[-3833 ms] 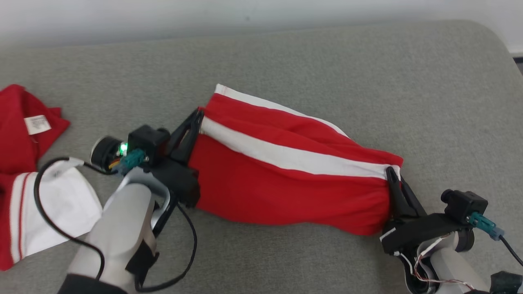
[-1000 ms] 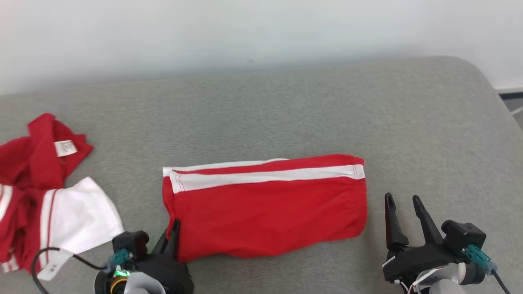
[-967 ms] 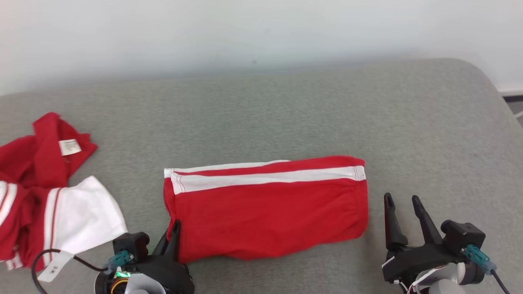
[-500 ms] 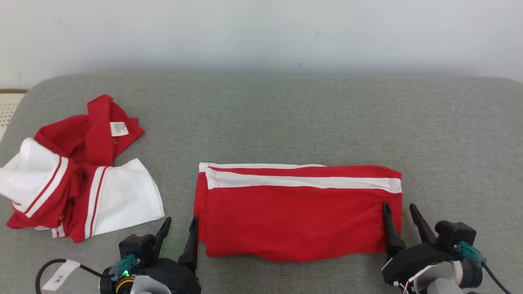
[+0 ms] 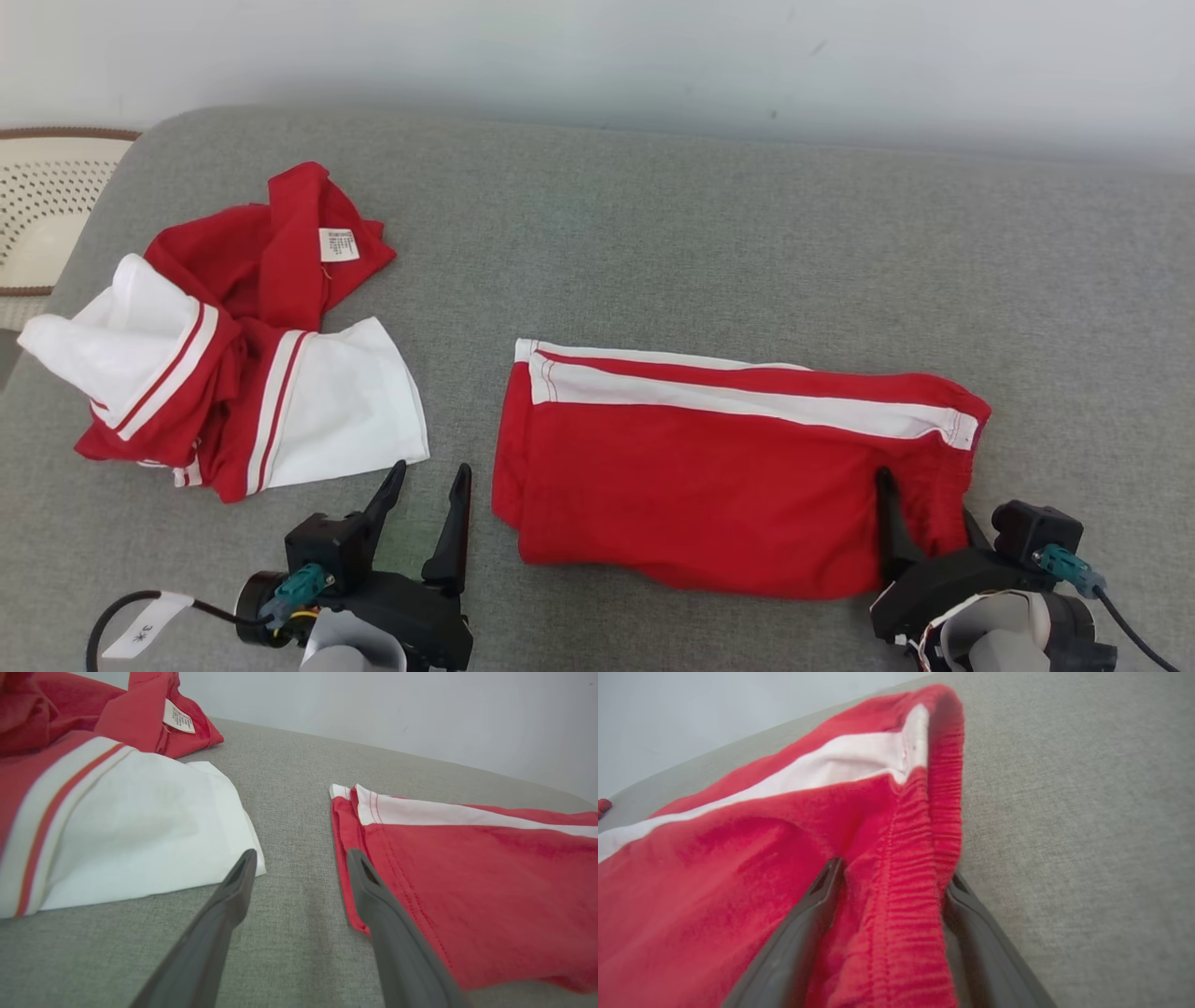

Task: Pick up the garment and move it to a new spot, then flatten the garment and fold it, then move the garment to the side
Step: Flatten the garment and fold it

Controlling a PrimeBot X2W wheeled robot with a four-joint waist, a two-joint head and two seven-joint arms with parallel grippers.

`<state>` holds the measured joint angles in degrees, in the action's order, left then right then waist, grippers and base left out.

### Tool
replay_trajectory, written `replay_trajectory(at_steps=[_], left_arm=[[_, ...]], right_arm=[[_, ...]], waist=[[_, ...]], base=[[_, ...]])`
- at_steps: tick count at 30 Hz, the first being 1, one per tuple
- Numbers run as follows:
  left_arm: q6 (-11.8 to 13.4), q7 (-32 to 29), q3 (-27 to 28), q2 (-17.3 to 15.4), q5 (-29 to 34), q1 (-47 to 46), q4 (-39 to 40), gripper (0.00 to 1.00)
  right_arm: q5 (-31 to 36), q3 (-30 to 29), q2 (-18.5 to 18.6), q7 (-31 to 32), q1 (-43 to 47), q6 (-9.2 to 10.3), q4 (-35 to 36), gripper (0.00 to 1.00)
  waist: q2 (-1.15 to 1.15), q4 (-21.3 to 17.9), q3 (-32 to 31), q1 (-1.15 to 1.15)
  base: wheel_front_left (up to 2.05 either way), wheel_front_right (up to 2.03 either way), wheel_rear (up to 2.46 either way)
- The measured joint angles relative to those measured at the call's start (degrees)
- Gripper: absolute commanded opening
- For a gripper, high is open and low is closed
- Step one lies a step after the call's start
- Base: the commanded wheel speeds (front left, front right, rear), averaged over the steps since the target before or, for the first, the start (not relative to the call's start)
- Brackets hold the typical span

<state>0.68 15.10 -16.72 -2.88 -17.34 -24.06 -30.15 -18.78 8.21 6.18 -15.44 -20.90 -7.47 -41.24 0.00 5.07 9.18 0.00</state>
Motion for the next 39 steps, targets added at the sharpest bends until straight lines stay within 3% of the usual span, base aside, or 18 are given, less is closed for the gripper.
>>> replay_trajectory(at_steps=[2, 3, 4, 5, 6, 15, 26, 33, 39], left_arm=[[-0.01, 0.0, -0.3, 0.0, 0.27, 0.04, 0.91, 1.0], [-0.01, 0.0, -0.45, 0.02, 0.29, 0.08, 1.21, 1.0], [-0.03, 0.0, -0.6, 0.02, 0.36, 0.16, 1.41, 1.0], [-0.07, 0.0, -0.76, 0.01, 0.46, 0.32, 1.59, 1.0], [-0.08, 0.0, -0.92, 0.0, 0.58, 0.49, 1.79, 1.0], [-0.15, 0.0, -1.2, 0.0, 1.7, 1.75, 2.76, 1.0], [-0.57, 0.0, -1.54, 0.02, 1.72, 2.82, 3.69, 1.0], [-0.55, 0.0, -2.72, 0.02, 0.89, 3.03, 3.97, 1.0], [-0.08, 0.0, -4.1, 0.02, -0.29, 3.6, 4.02, 1.0]], right_arm=[[-0.47, 0.74, 0.19, -0.07, -0.34, 0.0, -0.09, 1.0], [-0.67, 1.13, 0.22, -0.07, -0.65, 0.01, -0.21, 0.71], [-0.8, 1.69, 0.31, -0.08, -0.8, 0.01, -0.44, 0.32], [-1.18, 2.07, 0.37, -0.2, -0.9, 0.01, -0.66, 0.32], [-1.52, 2.22, 0.52, -0.22, -0.92, 0.01, -0.82, 0.0], [-3.38, 1.62, 1.88, 0.04, -1.73, -0.15, -2.07, 0.0], [-0.77, -3.57, 9.37, 0.32, -2.26, -0.07, -0.78, 0.0], [-1.18, 1.94, 9.23, 0.32, -3.86, -0.05, 4.82, 0.0], [-4.45, 14.88, 8.92, 0.32, -3.84, -0.05, 11.15, 0.0]], waist=[[0.0, 0.46, 0.33, 0.0], [0.0, 0.67, 0.48, 0.0], [0.0, 0.87, 0.59, 0.0], [0.0, 1.04, 0.68, 0.0], [0.0, 1.21, 0.74, 0.0], [0.0, 0.95, 0.47, 0.0], [0.01, -2.89, -0.5, 0.0], [0.01, -5.5, -1.06, 0.0], [0.01, -6.96, -2.0, 0.0]], base=[[0.0, 0.0, 0.0], [0.0, 0.0, 0.0], [0.0, 0.0, 0.0], [0.0, 0.0, 0.0], [0.0, 0.0, 0.0], [0.0, 0.0, 0.0], [0.0, 0.0, 0.0], [0.0, 0.0, 0.0], [0.0, 0.0, 0.0]])
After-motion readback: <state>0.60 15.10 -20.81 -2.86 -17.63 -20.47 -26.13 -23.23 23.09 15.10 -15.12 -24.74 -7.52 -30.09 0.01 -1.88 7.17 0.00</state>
